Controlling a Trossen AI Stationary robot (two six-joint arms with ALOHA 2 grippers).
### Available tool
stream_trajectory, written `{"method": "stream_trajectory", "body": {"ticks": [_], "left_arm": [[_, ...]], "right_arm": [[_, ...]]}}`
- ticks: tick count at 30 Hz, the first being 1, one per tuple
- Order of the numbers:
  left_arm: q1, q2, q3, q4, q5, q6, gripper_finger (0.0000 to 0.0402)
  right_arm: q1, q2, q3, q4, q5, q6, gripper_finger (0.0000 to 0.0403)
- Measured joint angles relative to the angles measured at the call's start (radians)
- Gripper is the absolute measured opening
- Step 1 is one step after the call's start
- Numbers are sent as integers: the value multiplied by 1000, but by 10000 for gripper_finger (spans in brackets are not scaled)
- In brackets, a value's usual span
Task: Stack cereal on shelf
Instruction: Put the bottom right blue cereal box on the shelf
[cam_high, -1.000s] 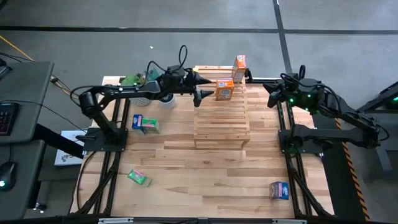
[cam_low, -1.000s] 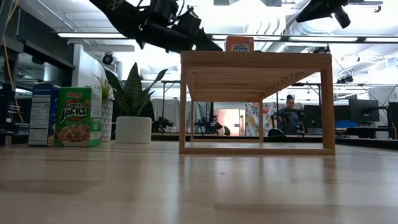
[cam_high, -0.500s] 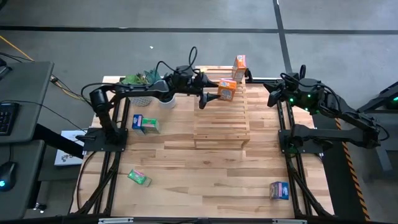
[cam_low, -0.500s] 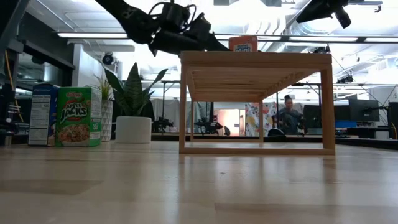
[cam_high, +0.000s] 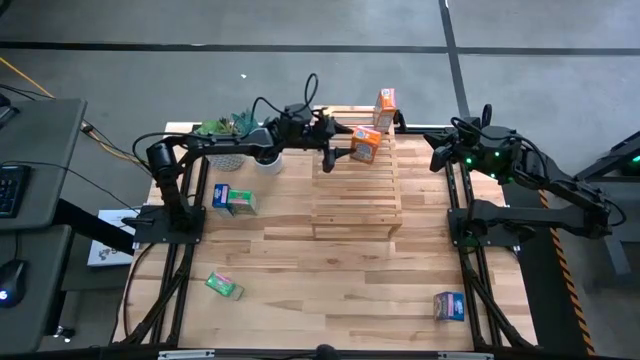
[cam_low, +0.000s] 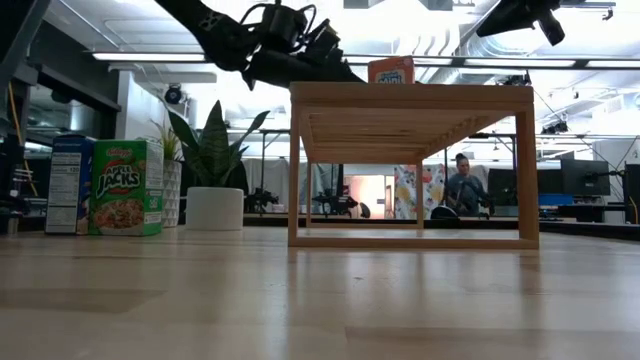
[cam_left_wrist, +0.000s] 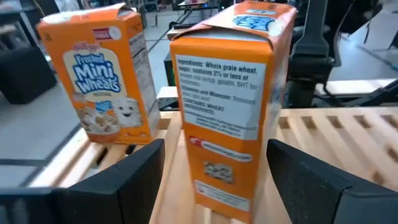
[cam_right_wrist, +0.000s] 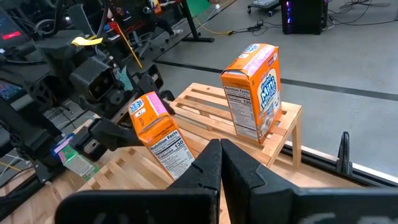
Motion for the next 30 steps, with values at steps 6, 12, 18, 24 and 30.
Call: {"method": "stream_trajectory", "body": {"ticks": [6, 12, 18, 24, 30], "left_arm": [[3, 0, 0, 25, 9, 34, 273], [4, 11, 0, 29, 74, 20, 273], [1, 5, 0, 10, 87, -71, 273], [1, -26, 0, -38, 88, -122, 273], [-1, -76, 0, -67, 149, -151, 273]], "right_arm": [[0, 0, 0, 0, 0, 1, 0], [0, 0, 0, 0, 0, 1, 0], [0, 0, 0, 0, 0, 1, 0], [0, 0, 0, 0, 0, -4, 0], [0, 0, 0, 0, 0, -7, 0]]}}
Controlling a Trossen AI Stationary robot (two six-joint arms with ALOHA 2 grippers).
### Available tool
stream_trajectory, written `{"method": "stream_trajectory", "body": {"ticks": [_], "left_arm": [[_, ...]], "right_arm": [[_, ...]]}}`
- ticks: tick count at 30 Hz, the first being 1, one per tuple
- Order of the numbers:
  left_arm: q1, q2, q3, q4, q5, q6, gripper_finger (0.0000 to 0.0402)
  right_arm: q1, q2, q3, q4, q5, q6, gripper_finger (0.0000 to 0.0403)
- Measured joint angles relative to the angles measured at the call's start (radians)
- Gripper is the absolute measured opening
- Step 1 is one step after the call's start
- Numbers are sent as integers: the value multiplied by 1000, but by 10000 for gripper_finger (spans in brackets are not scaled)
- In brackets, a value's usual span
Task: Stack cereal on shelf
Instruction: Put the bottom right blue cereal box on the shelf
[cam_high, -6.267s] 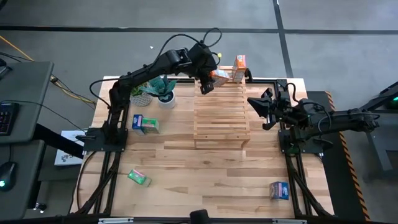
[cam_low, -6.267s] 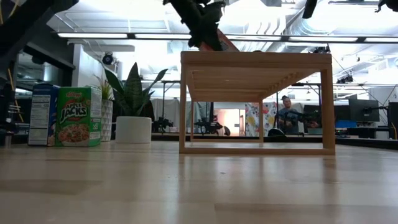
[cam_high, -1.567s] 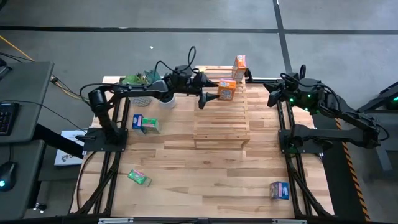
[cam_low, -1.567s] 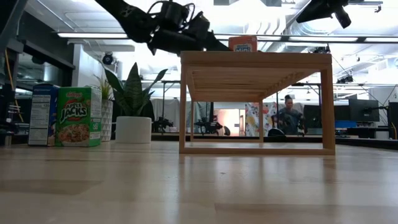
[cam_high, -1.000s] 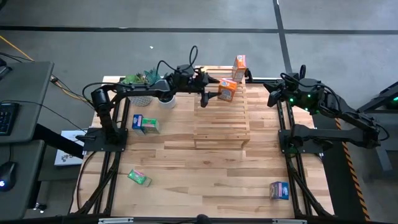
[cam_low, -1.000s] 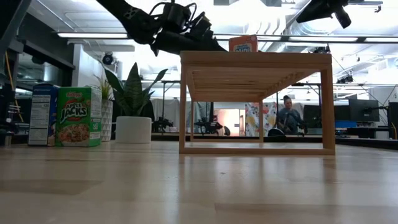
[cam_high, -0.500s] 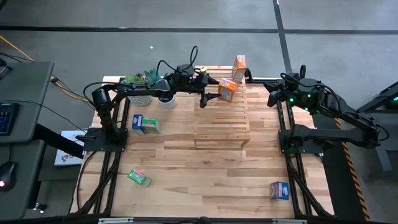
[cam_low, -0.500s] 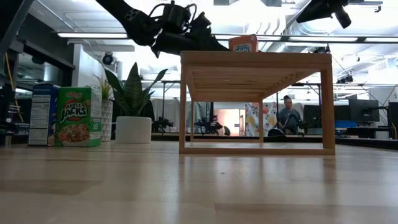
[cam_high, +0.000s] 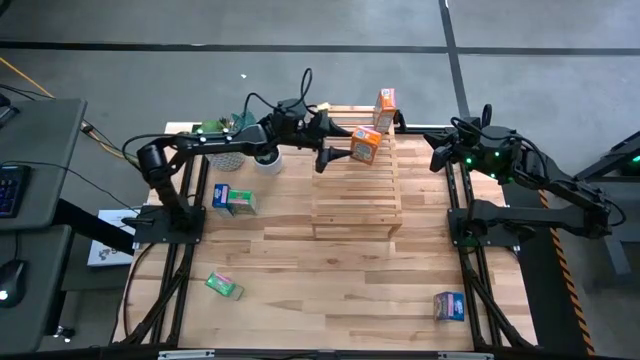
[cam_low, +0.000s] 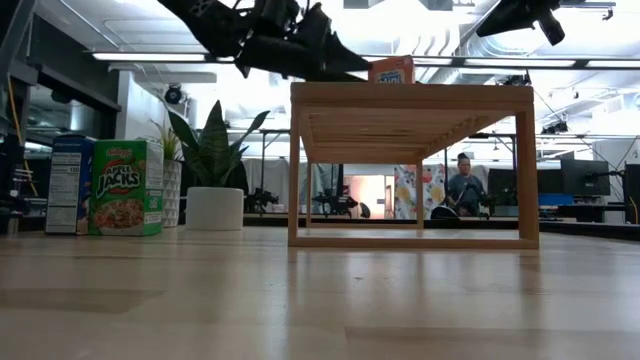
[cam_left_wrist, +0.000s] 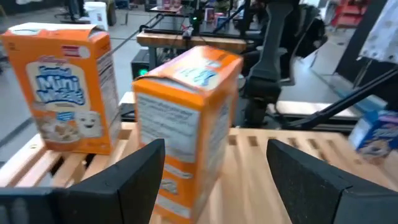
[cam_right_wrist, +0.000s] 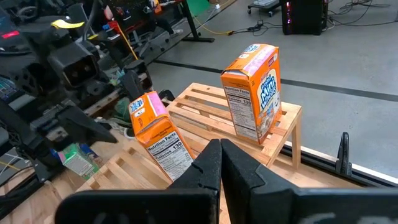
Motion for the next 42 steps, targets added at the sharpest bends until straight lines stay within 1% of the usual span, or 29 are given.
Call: {"method": "stream_trajectory", "body": {"ticks": [11, 15, 17, 21, 23, 26, 32, 37, 40, 42], "left_arm": [[-57, -2, 0, -11, 8, -17, 273], [-67, -8, 0, -20, 7, -45, 273], [-64, -14, 0, -21, -50, -36, 273], [-60, -17, 0, -47, -218, -42, 273], [-65, -19, 0, -63, -269, -43, 273], [-87, -19, 0, -81, -311, -50, 273], [-124, -19, 0, -69, -334, -76, 273], [-124, -19, 0, -59, -429, -78, 273], [-121, -19, 0, -26, -433, -90, 273], [-120, -19, 7, -36, -423, -96, 273]], "right_arm": [[0, 0, 0, 0, 0, 0, 0], [0, 0, 0, 0, 0, 0, 0], [0, 0, 0, 0, 0, 3, 0], [0, 0, 0, 0, 0, 3, 0], [0, 0, 0, 0, 0, 3, 0], [0, 0, 0, -1, 0, 1, 0], [0, 0, 0, -8, 0, 0, 0], [0, 0, 0, -8, 0, 0, 0], [0, 0, 0, -8, 0, 0, 0], [0, 0, 0, -8, 0, 0, 0]]}}
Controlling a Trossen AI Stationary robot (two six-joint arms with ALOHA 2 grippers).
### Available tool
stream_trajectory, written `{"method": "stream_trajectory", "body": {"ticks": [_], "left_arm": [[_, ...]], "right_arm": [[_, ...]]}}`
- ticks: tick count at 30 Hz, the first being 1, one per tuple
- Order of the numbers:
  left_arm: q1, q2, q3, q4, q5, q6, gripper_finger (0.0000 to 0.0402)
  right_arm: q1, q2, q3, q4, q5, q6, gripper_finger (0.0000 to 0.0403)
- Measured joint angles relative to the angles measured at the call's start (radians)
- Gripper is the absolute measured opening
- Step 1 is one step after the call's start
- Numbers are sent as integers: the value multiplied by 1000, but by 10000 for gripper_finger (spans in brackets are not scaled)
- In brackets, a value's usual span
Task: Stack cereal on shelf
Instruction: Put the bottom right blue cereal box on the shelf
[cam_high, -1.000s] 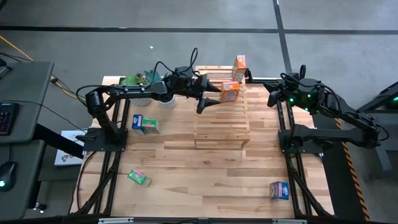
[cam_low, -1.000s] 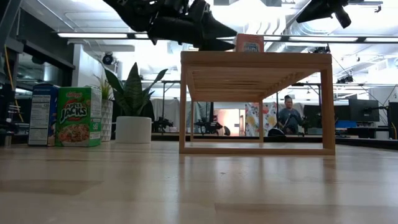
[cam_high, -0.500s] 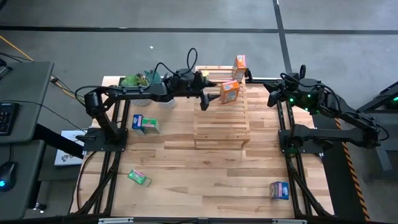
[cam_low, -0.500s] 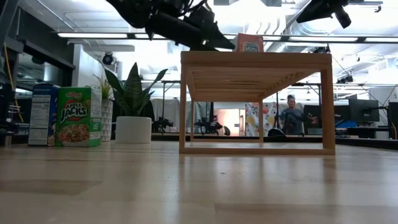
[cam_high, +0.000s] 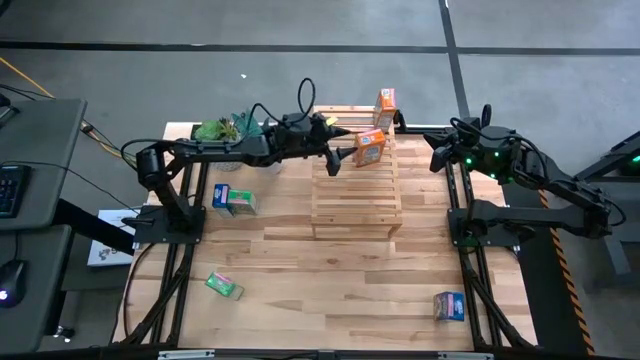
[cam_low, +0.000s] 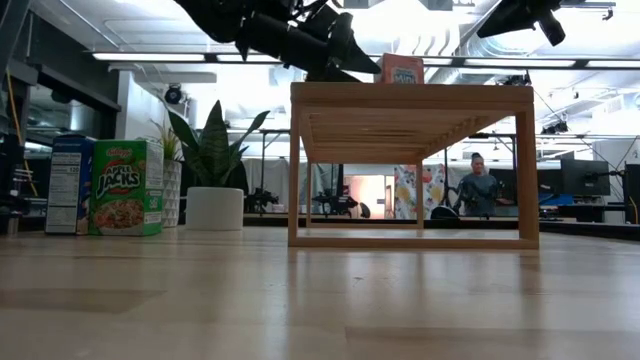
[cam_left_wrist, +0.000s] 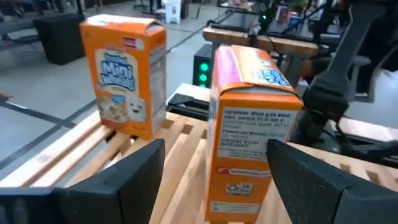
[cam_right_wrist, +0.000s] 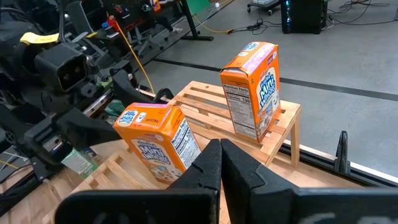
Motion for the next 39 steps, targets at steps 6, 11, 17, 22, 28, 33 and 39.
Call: {"method": "stream_trajectory", "body": {"ticks": [6, 11, 17, 22, 28, 33, 39], "left_arm": [[-1, 40, 81, -84, 55, -17, 273], [-1, 58, 115, -140, 83, -18, 273], [-1, 58, 115, -114, 84, -55, 273], [-26, 59, 115, -100, 74, -62, 273], [-44, 59, 115, -63, 8, -86, 273], [-48, 60, 115, -64, -56, -69, 273], [-48, 112, 115, -5, -59, -103, 273]], "right_arm": [[0, 0, 0, 0, 0, 0, 0], [0, 0, 0, 0, 0, 0, 0], [0, 0, 0, 0, 0, -4, 0], [0, 0, 0, 0, 0, -16, 0], [0, 0, 0, 0, 0, -17, 0], [0, 0, 0, 1, 0, -16, 0], [0, 0, 0, 1, 0, -16, 0]]}}
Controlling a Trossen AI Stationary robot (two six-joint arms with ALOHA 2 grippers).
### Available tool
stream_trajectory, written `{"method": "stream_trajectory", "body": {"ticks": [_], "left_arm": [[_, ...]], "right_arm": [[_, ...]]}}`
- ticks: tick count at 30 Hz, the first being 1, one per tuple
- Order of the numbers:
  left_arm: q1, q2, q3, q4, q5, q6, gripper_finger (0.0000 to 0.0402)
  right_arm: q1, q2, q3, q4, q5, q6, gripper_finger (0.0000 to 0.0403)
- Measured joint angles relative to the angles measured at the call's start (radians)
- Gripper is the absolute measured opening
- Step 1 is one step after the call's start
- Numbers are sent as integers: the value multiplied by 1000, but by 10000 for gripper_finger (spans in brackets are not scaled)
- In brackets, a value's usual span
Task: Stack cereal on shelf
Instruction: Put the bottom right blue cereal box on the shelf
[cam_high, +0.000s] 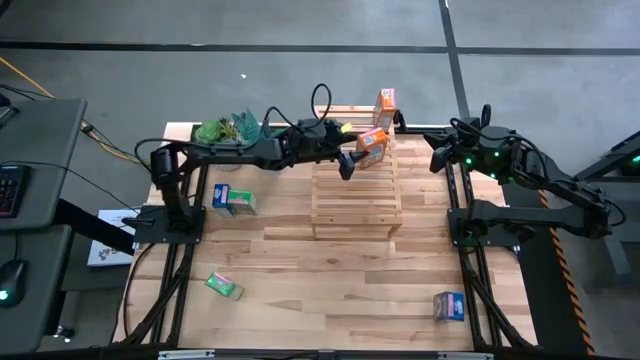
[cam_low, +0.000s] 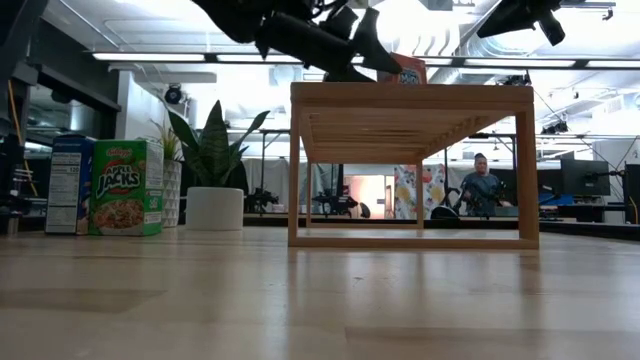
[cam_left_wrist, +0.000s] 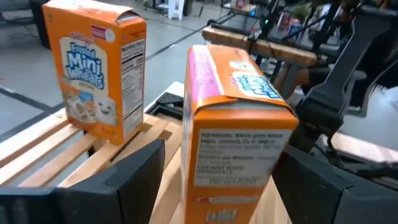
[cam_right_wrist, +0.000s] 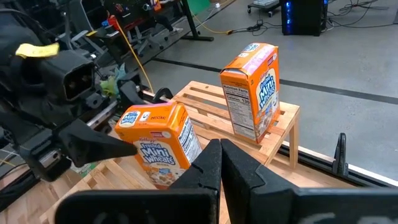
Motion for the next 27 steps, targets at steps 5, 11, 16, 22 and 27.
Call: {"method": "stream_trajectory", "body": {"ticks": [5, 11, 16, 22, 27], "left_arm": [[0, 19, 0, 3, 9, -29, 273], [3, 32, 0, 37, 35, -2, 273], [4, 51, 0, 51, 36, 1, 260], [13, 42, 0, 47, 35, 18, 213], [27, 40, 0, 43, 44, 17, 163]], "right_arm": [[0, 0, 0, 0, 0, 4, 0], [0, 0, 0, 1, 0, 0, 0], [0, 0, 0, 6, 0, 1, 0], [0, 0, 0, 7, -5, 0, 0], [0, 0, 0, 7, -6, 0, 0]]}}
